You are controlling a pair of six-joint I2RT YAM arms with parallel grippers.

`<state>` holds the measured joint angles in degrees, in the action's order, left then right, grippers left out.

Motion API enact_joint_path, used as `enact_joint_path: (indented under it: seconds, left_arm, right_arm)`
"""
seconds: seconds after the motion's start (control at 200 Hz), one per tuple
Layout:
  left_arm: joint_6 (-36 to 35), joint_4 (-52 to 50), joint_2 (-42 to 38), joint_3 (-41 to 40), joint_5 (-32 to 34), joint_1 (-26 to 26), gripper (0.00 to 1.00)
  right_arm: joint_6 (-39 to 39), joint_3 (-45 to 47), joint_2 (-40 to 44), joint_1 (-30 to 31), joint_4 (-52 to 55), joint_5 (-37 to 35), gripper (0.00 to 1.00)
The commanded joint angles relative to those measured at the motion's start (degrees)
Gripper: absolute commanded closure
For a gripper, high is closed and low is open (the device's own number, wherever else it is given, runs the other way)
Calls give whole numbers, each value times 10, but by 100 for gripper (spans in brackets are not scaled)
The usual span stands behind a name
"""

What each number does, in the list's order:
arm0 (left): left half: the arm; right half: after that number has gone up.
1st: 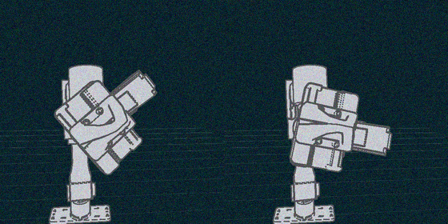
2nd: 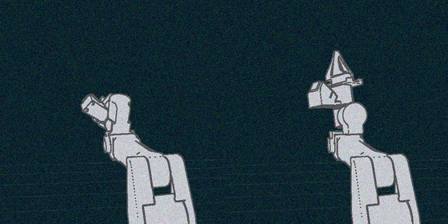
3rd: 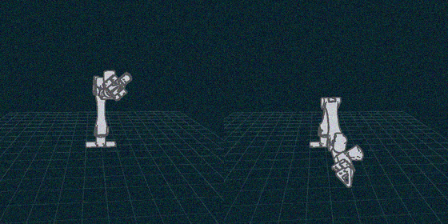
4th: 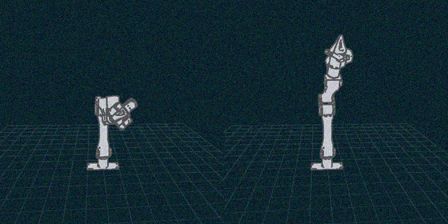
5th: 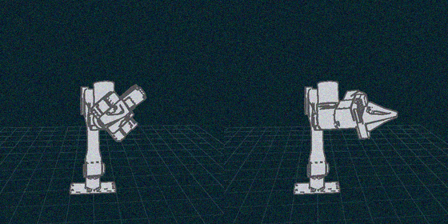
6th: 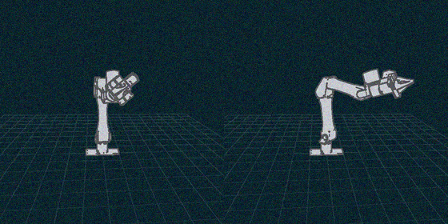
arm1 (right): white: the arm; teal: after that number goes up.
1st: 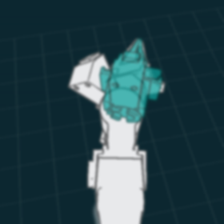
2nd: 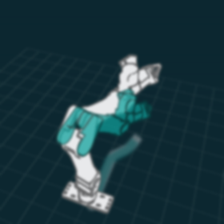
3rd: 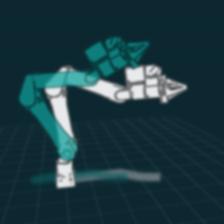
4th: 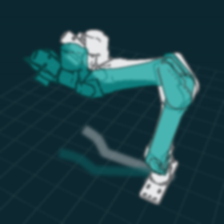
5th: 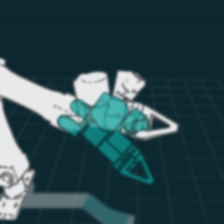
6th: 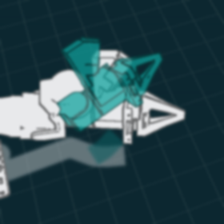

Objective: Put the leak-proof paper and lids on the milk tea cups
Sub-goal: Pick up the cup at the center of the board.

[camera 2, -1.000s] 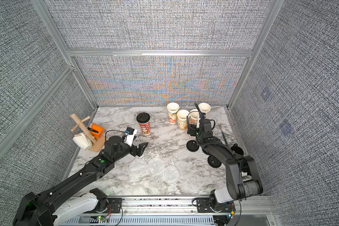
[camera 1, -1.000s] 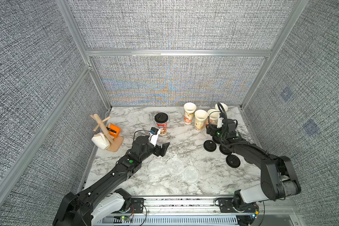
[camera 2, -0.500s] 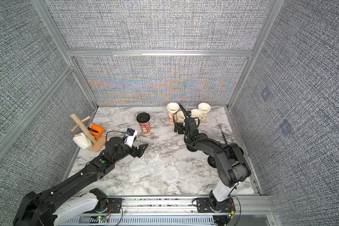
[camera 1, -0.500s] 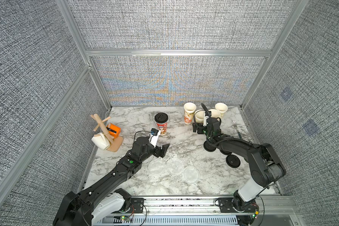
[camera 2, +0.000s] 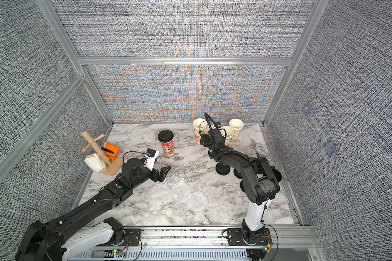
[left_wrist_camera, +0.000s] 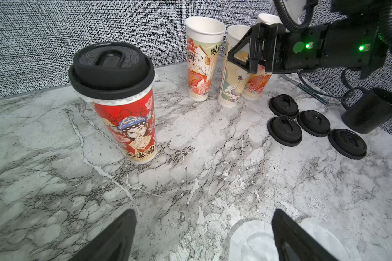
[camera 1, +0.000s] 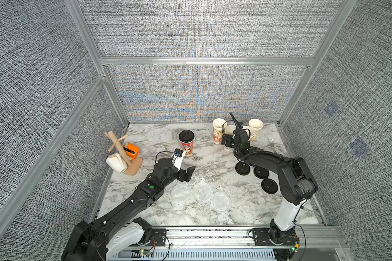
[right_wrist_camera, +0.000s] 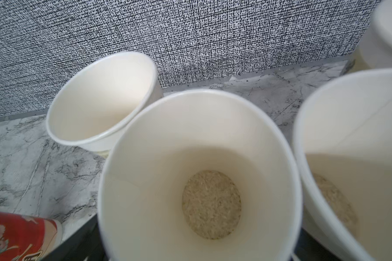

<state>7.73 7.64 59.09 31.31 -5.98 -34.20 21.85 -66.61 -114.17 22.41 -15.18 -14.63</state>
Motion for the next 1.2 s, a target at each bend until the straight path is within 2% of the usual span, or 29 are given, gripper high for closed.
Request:
enact_joint_path:
  seconds: [0.0,0.47,0.681,0.861,1.021,1.191]
  left_arm:
    - [-7,5,0,-2,4,0,5]
    - [-14,-3,-5,-8,13,0,5]
    - [-13,-10,-9,-6,16,0,5]
    - [-10,-17,-17,-4,16,0,5]
    - [-5,-23,-27,-4,18,0,5]
    - [6,-41,-34,2,23,0,5]
  right_arm:
    - [14,-13,-8,0,16,-21,2]
    - [21,-48,-40,0,32,-41,7]
    - [15,-40,-37,0,28,-38,21]
    - [-5,17,7,9,-21,-32,29]
    - [-45,77,64,25,-59,-25,32]
    - [-96,142,130,62,-84,16,32]
